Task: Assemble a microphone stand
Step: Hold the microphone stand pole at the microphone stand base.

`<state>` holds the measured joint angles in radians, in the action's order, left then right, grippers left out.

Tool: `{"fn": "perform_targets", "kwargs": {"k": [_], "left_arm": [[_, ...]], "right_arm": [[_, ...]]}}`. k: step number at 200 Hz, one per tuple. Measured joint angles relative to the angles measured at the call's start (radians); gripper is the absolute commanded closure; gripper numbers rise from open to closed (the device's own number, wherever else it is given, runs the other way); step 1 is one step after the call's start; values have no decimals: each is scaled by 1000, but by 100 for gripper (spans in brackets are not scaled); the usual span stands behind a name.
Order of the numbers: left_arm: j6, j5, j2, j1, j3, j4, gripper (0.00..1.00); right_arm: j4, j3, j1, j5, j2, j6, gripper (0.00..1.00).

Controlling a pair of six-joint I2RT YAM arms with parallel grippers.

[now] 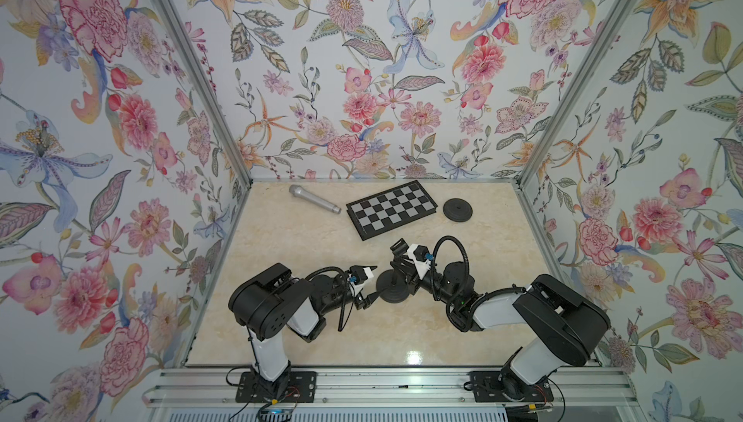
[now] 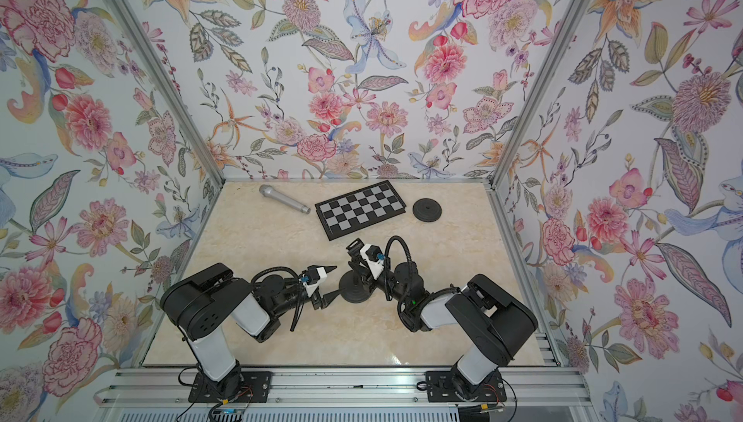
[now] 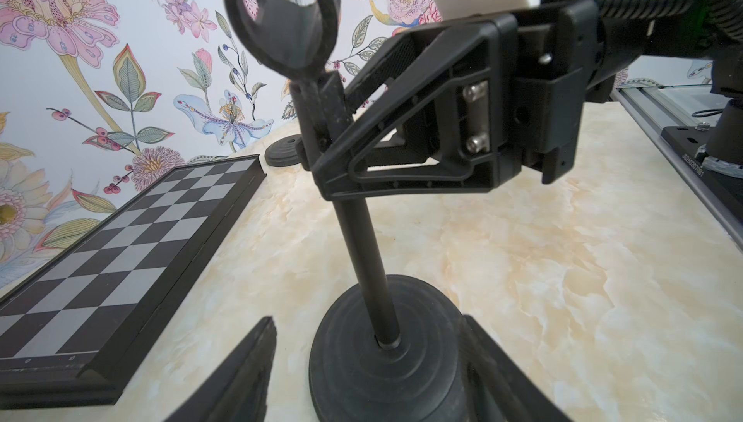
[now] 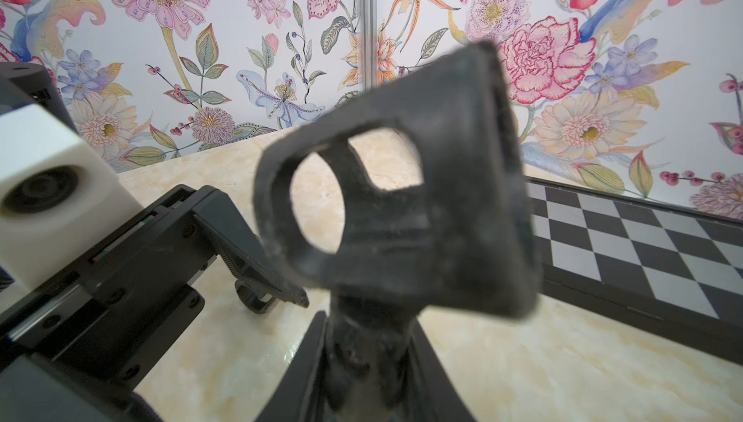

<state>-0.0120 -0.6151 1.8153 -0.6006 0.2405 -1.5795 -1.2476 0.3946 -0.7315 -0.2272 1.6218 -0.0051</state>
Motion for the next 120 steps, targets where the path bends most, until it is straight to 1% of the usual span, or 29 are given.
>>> {"fn": "perform_targets", "kwargs": {"k": [24, 34, 75, 94, 120], "left_arm": [[0, 2, 6, 0, 1, 0, 29], [-2, 2, 8, 0, 4, -1, 31], [-8, 2, 29, 0, 29, 0, 32], [-10, 1, 43, 0, 44, -1, 35], [-25, -2, 79, -5, 75, 0, 35]], "right_arm": [[-43, -13, 3, -1, 17, -5, 96], [-51, -16, 3, -3, 19, -9, 96], [-66, -29, 3, -8, 18, -21, 97], [-63, -37, 3, -15, 8, -33, 97], [-53, -43, 0, -16, -4, -41, 97]]}}
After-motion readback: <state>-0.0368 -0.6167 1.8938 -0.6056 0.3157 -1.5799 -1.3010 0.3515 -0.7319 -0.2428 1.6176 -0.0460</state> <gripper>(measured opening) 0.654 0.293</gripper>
